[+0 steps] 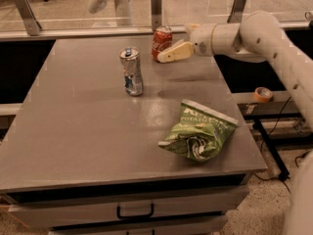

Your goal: Pick coke can

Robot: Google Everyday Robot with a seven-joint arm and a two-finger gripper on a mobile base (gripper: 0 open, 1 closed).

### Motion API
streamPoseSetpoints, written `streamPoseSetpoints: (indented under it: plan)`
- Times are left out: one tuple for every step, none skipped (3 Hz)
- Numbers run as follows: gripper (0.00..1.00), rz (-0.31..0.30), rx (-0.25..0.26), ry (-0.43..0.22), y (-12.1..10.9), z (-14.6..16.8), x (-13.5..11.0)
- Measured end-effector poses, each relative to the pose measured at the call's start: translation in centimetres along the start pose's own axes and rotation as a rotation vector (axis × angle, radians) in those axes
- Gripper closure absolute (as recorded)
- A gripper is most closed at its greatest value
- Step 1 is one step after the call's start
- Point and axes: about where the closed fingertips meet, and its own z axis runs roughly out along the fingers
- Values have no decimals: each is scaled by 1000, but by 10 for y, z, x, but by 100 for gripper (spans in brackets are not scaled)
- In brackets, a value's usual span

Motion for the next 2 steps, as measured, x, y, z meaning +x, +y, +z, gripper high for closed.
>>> streamPoseSetpoints:
  plan:
    - [18, -6, -35, -8, -10, 37, 2]
    - [42, -4, -71, -26, -9, 61, 0]
